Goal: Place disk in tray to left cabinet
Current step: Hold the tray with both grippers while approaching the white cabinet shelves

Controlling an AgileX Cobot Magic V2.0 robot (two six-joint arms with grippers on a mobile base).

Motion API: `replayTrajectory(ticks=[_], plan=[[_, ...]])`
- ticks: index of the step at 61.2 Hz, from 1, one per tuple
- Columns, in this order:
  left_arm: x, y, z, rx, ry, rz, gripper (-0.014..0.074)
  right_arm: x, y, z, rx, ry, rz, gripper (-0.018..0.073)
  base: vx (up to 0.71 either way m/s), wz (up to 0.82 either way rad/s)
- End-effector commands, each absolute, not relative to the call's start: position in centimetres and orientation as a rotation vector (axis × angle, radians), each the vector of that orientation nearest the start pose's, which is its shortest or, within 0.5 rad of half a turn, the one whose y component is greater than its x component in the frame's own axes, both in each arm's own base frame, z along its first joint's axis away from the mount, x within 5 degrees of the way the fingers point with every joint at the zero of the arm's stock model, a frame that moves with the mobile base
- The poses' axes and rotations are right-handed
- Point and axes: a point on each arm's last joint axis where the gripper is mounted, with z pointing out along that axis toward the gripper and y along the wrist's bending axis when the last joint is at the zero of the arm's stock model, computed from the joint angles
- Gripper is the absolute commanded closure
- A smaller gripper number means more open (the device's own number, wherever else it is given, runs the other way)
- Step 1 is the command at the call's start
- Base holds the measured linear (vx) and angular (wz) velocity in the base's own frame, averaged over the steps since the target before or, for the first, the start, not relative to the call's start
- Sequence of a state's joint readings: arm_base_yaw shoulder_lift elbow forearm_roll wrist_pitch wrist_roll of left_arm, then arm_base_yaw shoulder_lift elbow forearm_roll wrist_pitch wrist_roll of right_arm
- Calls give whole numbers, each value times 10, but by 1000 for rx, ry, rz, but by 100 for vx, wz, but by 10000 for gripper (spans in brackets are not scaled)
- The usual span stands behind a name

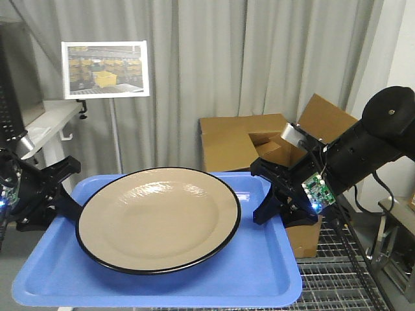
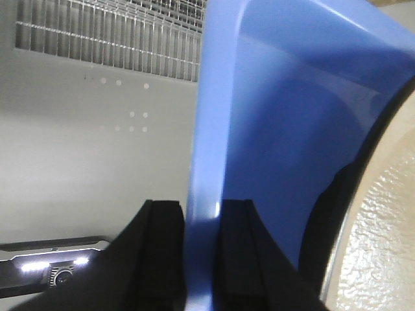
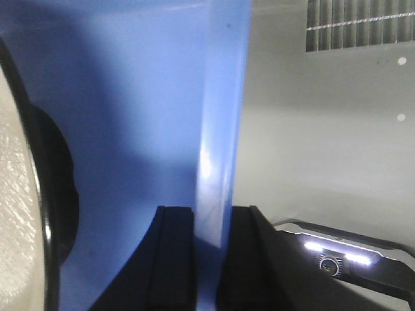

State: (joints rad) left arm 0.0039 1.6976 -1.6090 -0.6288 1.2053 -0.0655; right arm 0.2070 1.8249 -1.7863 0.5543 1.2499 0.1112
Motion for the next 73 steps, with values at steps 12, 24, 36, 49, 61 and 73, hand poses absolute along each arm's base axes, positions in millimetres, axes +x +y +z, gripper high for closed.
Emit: replayTrajectory(ticks=[12,24,36,49,61,73], plan=[[344,-71,391,-216,2506,-1140,597,350,142,391,-95,2622,1114,564,31,-23],[344,-71,391,-216,2506,-1140,597,350,142,391,-95,2622,1114,564,23,-43],[344,-71,391,-216,2506,-1140,597,350,142,391,-95,2622,1114,564,17,-59],[344,-71,391,-216,2506,-1140,597,350,142,391,-95,2622,1114,564,15,-65],[344,-71,391,-216,2506,-1140,597,350,142,391,-95,2622,1114,564,14,-60],[344,-71,391,-216,2506,-1140,597,350,142,391,-95,2622,1114,564,12,-50]])
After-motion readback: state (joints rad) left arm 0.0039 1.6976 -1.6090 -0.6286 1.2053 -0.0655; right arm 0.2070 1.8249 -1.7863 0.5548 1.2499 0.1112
